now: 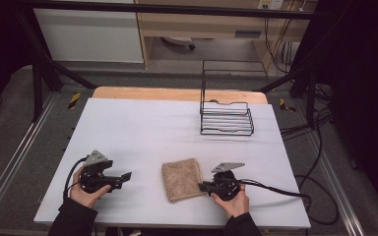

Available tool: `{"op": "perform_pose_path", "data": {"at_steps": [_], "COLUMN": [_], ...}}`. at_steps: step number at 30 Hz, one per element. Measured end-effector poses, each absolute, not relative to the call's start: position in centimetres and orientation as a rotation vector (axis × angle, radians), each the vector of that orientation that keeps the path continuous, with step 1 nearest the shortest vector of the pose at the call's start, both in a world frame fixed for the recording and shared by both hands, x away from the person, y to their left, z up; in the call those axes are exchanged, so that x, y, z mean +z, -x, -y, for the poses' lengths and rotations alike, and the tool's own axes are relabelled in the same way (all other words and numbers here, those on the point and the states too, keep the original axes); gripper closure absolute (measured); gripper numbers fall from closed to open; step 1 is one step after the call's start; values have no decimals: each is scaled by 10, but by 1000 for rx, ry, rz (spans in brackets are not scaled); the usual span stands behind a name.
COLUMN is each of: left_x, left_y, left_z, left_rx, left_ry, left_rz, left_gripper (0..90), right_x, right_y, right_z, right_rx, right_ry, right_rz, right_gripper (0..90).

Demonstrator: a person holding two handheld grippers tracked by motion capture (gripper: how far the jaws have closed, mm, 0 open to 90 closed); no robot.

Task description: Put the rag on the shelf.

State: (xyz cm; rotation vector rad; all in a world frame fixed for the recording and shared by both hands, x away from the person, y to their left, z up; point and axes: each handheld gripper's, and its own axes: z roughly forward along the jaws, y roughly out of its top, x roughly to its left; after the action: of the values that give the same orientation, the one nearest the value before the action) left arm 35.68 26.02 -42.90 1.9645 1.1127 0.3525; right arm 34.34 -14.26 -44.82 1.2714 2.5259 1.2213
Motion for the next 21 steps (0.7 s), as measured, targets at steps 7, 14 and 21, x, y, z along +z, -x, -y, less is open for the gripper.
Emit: {"op": "perform_pose_path", "data": {"at_steps": [7, 14, 21], "left_x": [-428, -422, -416], "left_y": [-358, -364, -373], "left_z": [-254, -238, -214], "left_rx": [347, 339, 341], "left_ry": [-1967, -1978, -1995], "left_rz": [-1107, -1084, -1043], "left_gripper": [72, 74, 74], "right_x": [-440, -427, -429], "right_y": [-347, -371, -394], "right_z": [149, 161, 158], "right_rx": [1282, 1310, 1327], "right_ry": [-1210, -1156, -1176], "right_rz": [-2479, -2418, -2383], "right_gripper": [663, 349, 225]}}
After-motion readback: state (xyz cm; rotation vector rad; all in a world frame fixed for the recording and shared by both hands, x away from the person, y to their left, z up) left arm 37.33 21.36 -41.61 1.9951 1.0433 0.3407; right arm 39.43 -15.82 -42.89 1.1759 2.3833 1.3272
